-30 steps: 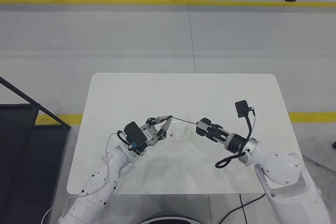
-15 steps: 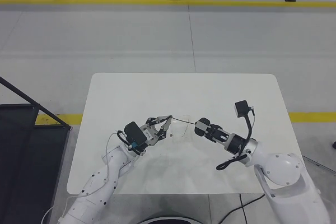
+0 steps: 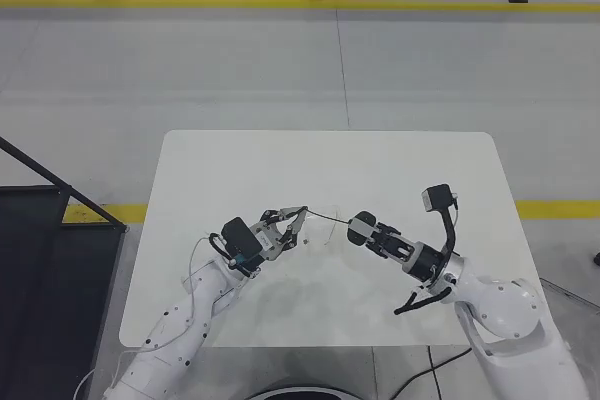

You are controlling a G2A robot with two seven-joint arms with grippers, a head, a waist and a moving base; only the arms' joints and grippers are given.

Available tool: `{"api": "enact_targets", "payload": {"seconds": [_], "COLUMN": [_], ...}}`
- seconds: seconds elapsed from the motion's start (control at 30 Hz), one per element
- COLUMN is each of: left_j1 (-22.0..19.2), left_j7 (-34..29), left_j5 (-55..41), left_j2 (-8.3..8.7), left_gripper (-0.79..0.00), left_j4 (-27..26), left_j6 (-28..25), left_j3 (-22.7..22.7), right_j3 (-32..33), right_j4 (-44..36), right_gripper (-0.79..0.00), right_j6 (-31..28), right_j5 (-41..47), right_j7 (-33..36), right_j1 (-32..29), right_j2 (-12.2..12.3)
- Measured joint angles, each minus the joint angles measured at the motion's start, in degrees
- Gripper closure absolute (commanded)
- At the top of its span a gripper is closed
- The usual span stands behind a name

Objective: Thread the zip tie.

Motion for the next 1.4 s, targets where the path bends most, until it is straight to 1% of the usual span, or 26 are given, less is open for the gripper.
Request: {"api": "enact_targets", "payload": {"seconds": [0.33,0.47,0.7,0.8,0.9,1.1,1.27,1.4], "left_j1": [0.0,0.0,0.1,0.7,1.1,1.5,1.6,1.6], "left_j7": [0.0,0.0,-0.2,-1.5,-1.6,-0.8,-0.2,0.1], "left_j5": [0.0,0.0,-0.1,-0.6,-1.0,-1.5,-2.1,-2.0], "left_j2": [0.0,0.0,0.0,0.02,0.11,0.22,0.27,0.3], "left_gripper": [0.0,0.0,0.0,0.0,0.0,0.0,0.0,0.0], "left_j4": [0.0,0.0,-0.1,-1.3,-2.0,-2.5,-2.5,-2.4], "left_j6": [0.0,0.0,0.1,0.5,0.4,0.8,1.1,1.3], "left_j3": [0.0,0.0,0.0,0.0,-0.2,-0.5,-0.6,-0.5], "right_j3": [0.1,-0.1,-1.1,-1.5,-1.7,-2.3,-3.0,-3.7], "right_j4": [1.0,1.4,2.1,2.4,2.3,1.8,1.6,1.5], "right_gripper": [0.0,0.0,0.0,0.0,0.0,0.0,0.0,0.0], "right_j6": [-4.5,-4.3,-1.9,-0.8,0.5,5.2,11.1,13.3], "right_j5": [1.8,1.8,1.1,0.8,0.1,-1.8,-3.4,-3.9], "right_j7": [0.3,0.7,1.2,1.1,1.2,0.7,0.3,-0.4], "right_j1": [-0.4,-0.2,1.5,2.0,2.4,3.1,4.4,5.2], "right_j2": [-0.1,-0.1,-0.2,-0.2,-0.2,-0.2,-0.3,-0.4]}}
